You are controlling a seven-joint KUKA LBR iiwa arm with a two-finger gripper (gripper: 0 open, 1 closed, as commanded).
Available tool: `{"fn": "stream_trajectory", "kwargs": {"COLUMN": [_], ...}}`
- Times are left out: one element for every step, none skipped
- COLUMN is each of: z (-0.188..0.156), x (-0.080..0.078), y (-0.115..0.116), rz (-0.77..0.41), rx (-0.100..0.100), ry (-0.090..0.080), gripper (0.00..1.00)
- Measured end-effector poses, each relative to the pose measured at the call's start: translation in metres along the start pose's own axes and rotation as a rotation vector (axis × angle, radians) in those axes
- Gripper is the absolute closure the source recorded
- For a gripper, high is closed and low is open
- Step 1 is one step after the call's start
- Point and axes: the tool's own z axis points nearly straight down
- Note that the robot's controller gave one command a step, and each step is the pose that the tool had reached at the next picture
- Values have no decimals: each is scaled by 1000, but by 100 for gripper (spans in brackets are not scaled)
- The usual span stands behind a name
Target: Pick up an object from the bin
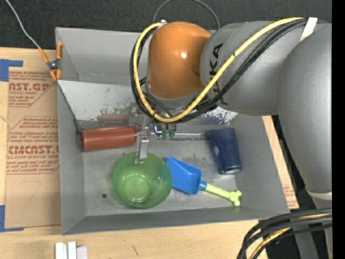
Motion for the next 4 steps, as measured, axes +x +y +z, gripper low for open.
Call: {"fn": "stream_trajectory", "kwargs": {"z": [-5, 105, 59, 100], "x": [-2, 8, 13, 53], "y": [-1, -18, -10, -12], "rz": [2, -178, -298, -83], "rx": [-1, -2, 0, -3], "ry": [-8, -9, -8, -6], "gripper": [0, 0, 0, 0]}}
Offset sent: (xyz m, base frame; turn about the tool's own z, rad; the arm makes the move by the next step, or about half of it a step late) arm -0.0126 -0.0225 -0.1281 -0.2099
